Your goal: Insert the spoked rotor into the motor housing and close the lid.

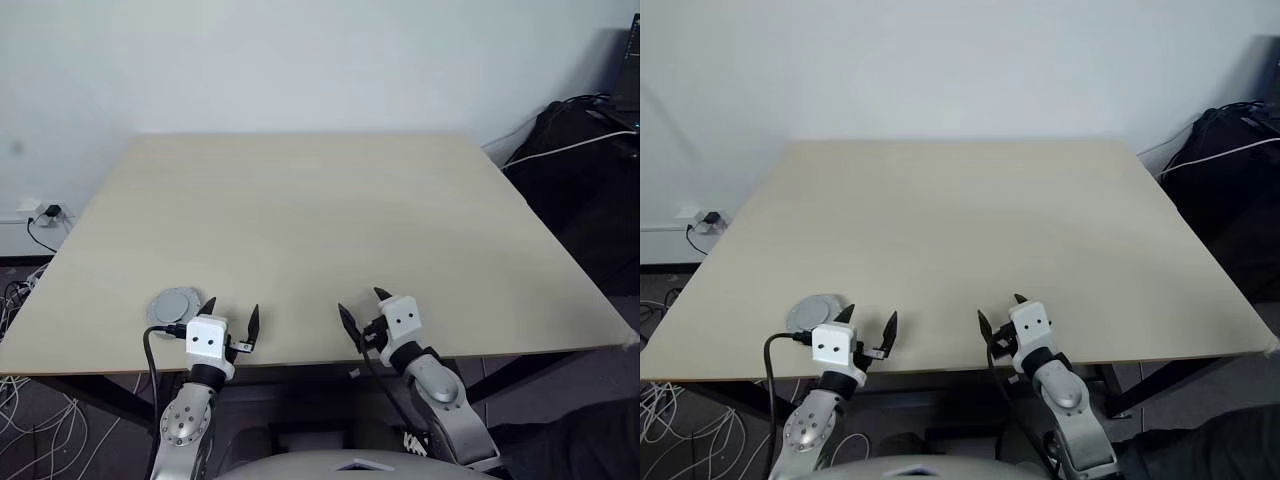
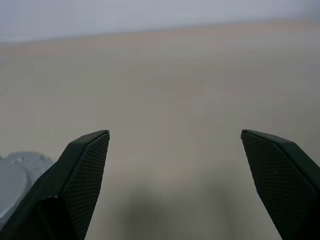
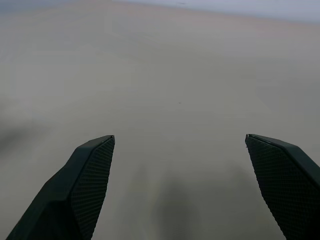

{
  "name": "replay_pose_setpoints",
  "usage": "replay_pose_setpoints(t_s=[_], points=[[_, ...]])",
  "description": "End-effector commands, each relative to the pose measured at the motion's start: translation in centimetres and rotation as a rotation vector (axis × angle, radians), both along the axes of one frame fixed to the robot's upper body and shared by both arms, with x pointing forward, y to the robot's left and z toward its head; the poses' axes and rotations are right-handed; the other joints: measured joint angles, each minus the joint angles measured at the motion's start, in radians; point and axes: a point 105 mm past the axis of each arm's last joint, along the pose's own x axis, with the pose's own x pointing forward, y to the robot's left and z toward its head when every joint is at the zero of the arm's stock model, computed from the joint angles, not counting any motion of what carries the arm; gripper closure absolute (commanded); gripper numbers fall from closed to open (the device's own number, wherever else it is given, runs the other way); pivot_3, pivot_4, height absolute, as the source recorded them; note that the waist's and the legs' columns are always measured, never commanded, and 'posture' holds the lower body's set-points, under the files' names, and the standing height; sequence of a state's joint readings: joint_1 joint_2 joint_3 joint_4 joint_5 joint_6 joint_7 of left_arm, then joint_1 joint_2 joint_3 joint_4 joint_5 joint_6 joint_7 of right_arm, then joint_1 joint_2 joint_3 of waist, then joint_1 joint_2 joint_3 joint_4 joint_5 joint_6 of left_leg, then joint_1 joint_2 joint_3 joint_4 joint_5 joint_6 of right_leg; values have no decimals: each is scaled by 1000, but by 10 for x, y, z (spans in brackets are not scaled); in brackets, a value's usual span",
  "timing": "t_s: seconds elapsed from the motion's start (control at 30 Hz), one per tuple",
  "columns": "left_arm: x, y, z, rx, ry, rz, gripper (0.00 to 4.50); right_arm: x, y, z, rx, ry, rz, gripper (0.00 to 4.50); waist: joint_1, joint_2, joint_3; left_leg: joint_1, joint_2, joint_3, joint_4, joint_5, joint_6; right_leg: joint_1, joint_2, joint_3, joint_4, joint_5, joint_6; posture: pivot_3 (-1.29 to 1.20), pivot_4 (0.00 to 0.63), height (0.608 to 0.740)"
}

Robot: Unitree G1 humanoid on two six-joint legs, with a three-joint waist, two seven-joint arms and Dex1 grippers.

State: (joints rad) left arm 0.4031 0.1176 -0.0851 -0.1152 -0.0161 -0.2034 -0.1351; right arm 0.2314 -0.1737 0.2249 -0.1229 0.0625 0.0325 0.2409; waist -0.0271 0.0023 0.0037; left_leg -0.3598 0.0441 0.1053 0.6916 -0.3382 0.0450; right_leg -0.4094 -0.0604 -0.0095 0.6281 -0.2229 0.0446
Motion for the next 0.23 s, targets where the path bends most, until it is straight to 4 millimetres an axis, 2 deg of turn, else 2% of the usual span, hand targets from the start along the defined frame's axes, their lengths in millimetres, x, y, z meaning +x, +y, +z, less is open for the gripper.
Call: replay_pose_setpoints(t_s=[0.03,0.23], points=[[5,0,9,-19,-47,-2,45,4,-2,10,4,-38,-9,0,0,0,0,0,0,0,0,0,0,0,0,0,0,0,0,0,0,740],[4,1,5,-29,-40,-2,45,5,-2,11,9,-42,-12,0,0,0,0,0,0,0,0,0,0,0,0,0,0,0,0,0,0,740]])
